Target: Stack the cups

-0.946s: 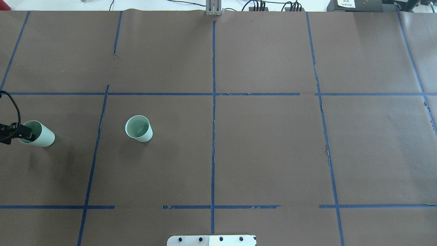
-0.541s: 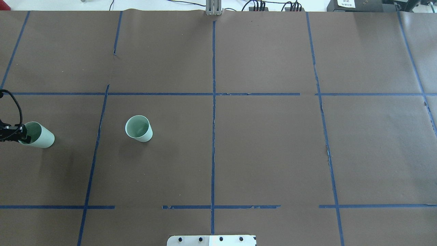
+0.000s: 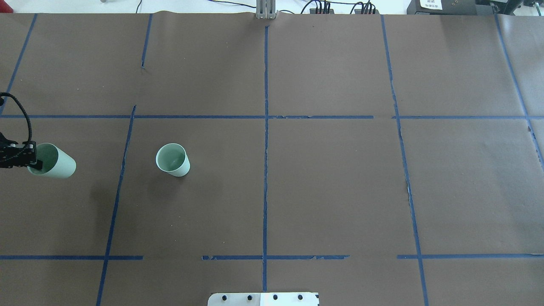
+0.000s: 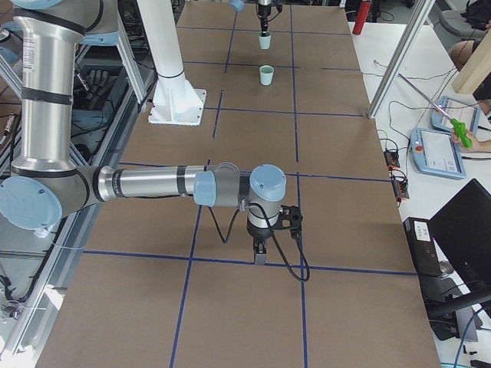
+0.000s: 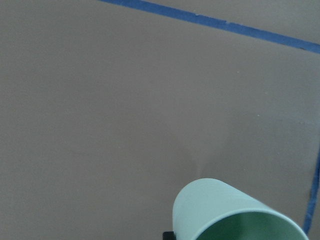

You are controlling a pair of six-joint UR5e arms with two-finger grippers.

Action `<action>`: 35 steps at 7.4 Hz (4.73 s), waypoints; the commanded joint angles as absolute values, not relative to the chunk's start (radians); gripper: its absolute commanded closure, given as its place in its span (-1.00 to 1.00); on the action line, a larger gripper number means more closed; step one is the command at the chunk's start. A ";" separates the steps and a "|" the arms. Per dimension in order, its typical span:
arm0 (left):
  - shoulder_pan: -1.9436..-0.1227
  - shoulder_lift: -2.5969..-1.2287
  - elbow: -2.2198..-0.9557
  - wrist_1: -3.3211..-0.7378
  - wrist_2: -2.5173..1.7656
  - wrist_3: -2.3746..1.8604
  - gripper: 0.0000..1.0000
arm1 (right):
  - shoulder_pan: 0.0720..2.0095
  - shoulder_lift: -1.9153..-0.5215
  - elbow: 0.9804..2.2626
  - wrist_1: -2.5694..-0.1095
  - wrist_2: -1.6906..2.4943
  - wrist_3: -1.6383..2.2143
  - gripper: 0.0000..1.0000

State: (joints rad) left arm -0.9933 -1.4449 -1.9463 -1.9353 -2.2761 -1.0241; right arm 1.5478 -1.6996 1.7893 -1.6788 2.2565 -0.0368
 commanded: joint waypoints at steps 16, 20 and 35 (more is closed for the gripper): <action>-0.792 -1.954 -1.891 -1.548 -2.275 -1.413 1.00 | 1.548 -1.700 1.789 -1.680 2.256 -0.037 -1.00; -0.792 -1.956 -1.887 -1.549 -2.273 -1.405 -0.99 | 1.548 -1.700 1.789 -1.678 2.256 -0.037 -1.00; -1.546 -1.588 -1.623 -1.545 -2.279 0.093 -1.00 | 1.548 -1.700 1.789 -1.678 2.256 -0.037 -1.00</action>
State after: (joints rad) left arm -1.4920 -1.6173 -1.6842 -1.5429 -2.2786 -0.0246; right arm 1.5478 -1.6997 1.7886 -1.6788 2.2565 -0.0368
